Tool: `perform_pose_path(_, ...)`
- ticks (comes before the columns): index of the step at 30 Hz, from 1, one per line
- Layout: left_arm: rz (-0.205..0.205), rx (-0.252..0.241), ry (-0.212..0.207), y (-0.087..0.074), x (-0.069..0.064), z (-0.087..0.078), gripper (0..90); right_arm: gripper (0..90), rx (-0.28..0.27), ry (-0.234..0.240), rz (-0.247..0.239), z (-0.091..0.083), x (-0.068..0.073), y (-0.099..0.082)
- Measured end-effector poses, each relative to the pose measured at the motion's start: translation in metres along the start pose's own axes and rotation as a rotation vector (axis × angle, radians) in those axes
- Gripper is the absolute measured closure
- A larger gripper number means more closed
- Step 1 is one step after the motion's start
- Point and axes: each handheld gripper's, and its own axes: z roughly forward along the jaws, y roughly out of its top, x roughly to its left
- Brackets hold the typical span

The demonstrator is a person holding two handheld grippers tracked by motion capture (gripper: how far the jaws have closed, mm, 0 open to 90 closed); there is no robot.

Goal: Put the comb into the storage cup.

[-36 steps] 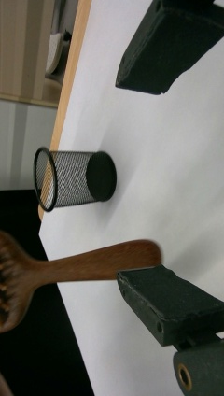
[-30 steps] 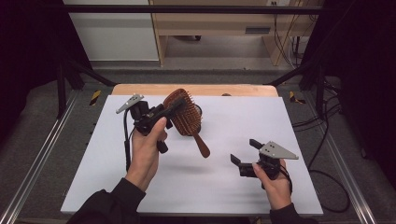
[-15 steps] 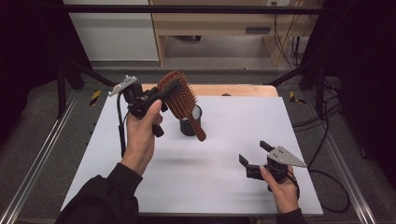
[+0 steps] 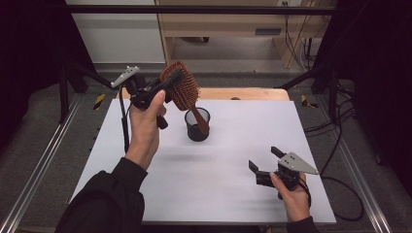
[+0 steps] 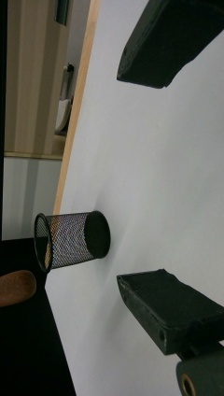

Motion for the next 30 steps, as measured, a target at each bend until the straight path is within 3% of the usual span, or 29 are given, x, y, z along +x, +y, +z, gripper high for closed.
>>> perform_pose_path(14,0.004,-0.021,0.018,0.009,0.016,0.020,51.7,3.7,0.013,0.004,-0.003,0.002,0.002,0.000)
perform_pose_path(30,0.013,-0.040,0.047,0.013,0.028,0.028,51.6,3.6,0.011,0.012,-0.012,0.005,0.004,0.000)
